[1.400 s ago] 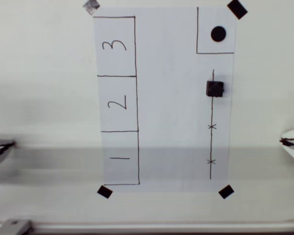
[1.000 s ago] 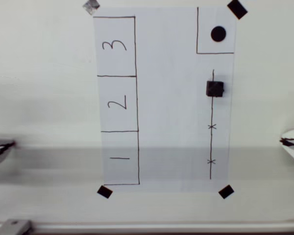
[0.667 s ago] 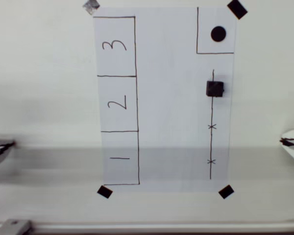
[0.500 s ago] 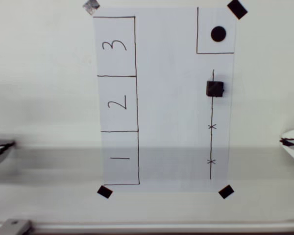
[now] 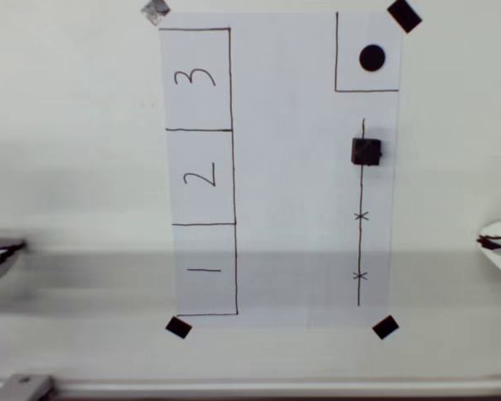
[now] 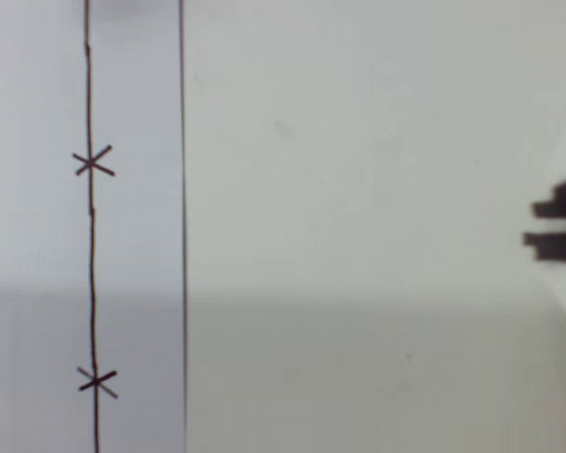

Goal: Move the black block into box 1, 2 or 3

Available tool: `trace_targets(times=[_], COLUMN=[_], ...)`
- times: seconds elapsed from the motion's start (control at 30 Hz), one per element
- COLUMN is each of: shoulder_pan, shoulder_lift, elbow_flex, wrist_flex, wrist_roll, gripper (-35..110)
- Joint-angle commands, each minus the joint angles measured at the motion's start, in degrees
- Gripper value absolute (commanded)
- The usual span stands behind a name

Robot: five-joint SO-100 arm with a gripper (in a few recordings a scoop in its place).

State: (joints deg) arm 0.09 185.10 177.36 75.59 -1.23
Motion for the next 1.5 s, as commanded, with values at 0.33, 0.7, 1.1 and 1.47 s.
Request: trace_targets(times=[0.33,0.7,1.1,1.47], shoulder_pan=[0.7,0.7,0.5,1.2], shoulder_lift=[0.1,0.1,0.1,0.1], elbow_flex=[0.6,0.6,0.6,0.6], wrist_flex=[1.3,1.3,1.3,1.3], wrist_roll=[-0.3,-0.3,-0.3,-0.2], gripper=[0,0,0,0])
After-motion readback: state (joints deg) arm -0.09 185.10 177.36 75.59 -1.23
